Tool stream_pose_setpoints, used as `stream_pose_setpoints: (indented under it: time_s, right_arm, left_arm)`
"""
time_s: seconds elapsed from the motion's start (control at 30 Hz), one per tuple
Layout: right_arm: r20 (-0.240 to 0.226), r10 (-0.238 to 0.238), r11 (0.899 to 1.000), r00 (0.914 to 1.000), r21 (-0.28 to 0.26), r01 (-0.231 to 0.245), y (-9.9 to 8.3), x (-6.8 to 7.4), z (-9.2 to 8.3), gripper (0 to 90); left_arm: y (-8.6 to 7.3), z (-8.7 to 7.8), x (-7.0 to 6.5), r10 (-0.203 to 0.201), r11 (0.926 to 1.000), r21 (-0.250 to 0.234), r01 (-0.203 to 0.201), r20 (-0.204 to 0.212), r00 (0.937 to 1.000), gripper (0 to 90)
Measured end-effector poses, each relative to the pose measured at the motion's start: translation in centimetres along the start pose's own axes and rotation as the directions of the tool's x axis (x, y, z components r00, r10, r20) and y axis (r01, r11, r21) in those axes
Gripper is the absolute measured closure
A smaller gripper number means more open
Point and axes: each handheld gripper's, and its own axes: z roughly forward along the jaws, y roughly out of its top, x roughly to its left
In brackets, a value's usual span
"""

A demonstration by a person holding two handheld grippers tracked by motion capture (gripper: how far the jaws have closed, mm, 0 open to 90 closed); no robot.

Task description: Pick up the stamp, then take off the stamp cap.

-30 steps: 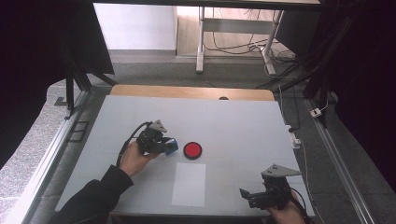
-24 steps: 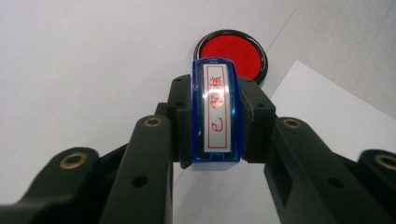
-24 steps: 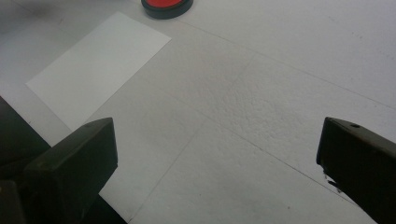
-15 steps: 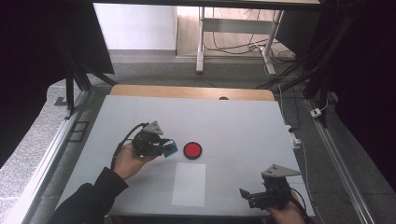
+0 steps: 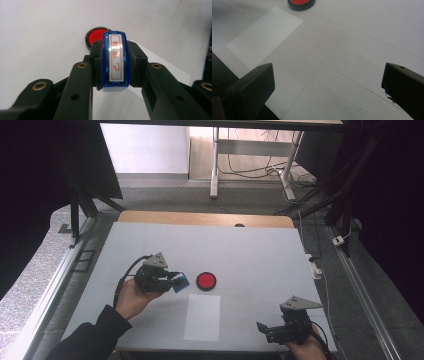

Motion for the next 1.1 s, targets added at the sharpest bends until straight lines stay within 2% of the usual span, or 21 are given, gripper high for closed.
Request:
stream_pose_setpoints:
  time_s: [0.37,0.6,0.9,1.1]
  right_arm:
    - [-0.002,-0.001,1.0,1.0,-0.003,0.001,0.0,0.0,0.0,0.0]
    - [-0.001,-0.002,1.0,1.0,-0.003,0.002,0.0,0.0,0.0,0.0]
    - [0.001,-0.003,1.0,1.0,-0.006,0.003,0.0,0.0,-0.1,0.0]
    - [-0.005,-0.022,0.999,0.9998,-0.034,0.021,0.0,0.2,-0.3,0.0]
  left_arm:
    - [-0.8,-1.8,-1.3,-0.013,0.9978,-0.064,0.017,0.054,0.9984,69.8]
    - [-1.1,-2.5,-2.2,0.006,0.9952,-0.098,0.002,0.088,0.9961,69.8]
    - [-1.2,-2.6,-3.1,0.021,0.9948,-0.102,-0.009,0.11,0.9937,69.8]
    - [-1.2,-2.6,-3.2,0.021,0.9944,-0.106,-0.008,0.121,0.9925,69.8]
